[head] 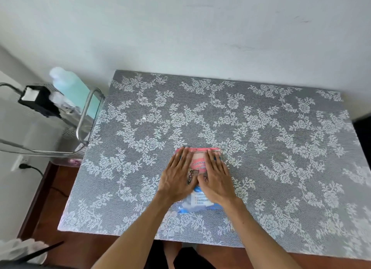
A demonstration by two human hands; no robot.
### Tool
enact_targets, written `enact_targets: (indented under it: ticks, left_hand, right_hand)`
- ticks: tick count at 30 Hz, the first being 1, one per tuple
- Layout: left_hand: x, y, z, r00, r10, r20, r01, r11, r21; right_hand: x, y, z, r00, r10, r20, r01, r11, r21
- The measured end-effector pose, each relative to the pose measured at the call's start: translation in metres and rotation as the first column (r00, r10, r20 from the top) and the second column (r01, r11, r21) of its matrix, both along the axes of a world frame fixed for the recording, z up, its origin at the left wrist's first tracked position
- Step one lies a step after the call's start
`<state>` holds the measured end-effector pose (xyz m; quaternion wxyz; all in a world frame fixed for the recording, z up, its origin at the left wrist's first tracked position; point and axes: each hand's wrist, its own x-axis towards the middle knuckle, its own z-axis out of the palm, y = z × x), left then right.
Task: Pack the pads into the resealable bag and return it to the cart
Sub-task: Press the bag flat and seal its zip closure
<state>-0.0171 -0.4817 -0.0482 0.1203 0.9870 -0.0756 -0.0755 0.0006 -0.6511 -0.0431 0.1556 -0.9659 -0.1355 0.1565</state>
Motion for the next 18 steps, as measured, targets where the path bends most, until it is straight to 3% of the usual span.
enact_targets:
  ticks: [4, 7, 10, 13, 16, 18]
  left_hand:
    - [0.000, 0.005, 0.002, 0.999, -0.042, -0.026, 0.041, 0.999, -0.034]
    - [-0.006, 0.004, 0.017, 0.998, -0.028, 0.047, 0.031, 0.996, -0.082]
    - [-0.021, -0.002, 0.032, 0.976, 0.211, 0.060, -0.191, 0.951, -0.243]
    - [-0.036, -0.002, 0.043, 0.820, 0.567, -0.079, -0.536, 0.712, -0.454]
    - [-0.038, -0.001, 0.050, 0.718, 0.653, -0.239, -0.650, 0.508, -0.566]
    - [-0.037, 0.001, 0.055, 0.671, 0.640, -0.375, -0.719, 0.435, -0.542]
  right_hand:
    - [0.001, -0.005, 0.002, 1.000, -0.005, 0.001, 0.005, 0.989, 0.147]
    - [-0.007, -0.012, 0.009, 0.998, -0.032, 0.056, 0.018, 0.973, 0.229]
    - [-0.015, -0.022, 0.018, 0.972, -0.231, 0.052, 0.197, 0.910, 0.364]
    - [-0.015, -0.031, 0.031, 0.877, -0.476, -0.058, 0.449, 0.772, 0.451]
    - [-0.008, -0.038, 0.041, 0.819, -0.535, -0.205, 0.572, 0.740, 0.354]
    - [-0.008, -0.039, 0.048, 0.846, -0.489, -0.214, 0.531, 0.809, 0.253]
